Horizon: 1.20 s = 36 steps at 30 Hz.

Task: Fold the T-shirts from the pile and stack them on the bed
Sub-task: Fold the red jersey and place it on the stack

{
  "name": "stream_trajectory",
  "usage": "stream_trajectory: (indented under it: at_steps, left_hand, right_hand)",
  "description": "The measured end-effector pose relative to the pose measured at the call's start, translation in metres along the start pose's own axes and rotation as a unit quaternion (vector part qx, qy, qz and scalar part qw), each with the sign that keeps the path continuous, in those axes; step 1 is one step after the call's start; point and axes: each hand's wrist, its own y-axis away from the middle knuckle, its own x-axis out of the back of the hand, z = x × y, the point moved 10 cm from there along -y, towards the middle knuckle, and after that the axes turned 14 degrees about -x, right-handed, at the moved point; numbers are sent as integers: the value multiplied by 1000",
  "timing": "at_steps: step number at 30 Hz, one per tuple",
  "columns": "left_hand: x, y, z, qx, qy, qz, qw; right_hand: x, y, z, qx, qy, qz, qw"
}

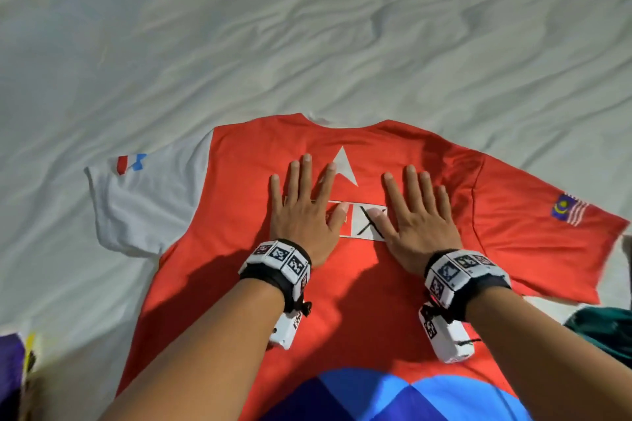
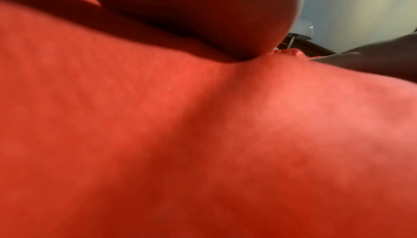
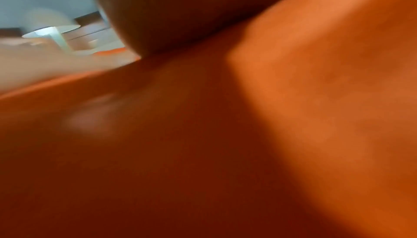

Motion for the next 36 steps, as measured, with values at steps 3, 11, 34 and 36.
stream_trajectory:
  at_steps: [3, 11, 34, 36]
  left_hand:
    - [-2, 0, -3, 6, -4, 2, 1000]
    - [3, 19, 5, 24, 16, -20, 999]
    - [30, 131, -287, 236, 6, -129, 963]
    - [44, 128, -281, 257, -13, -93, 962]
  right_hand:
    - [8, -17, 47, -91, 7, -5, 996]
    - [2, 45, -31, 5, -39, 3, 999]
    - [-39, 71, -143, -2, -63, -15, 998]
    - [-41, 72, -144, -6, -65, -18, 998]
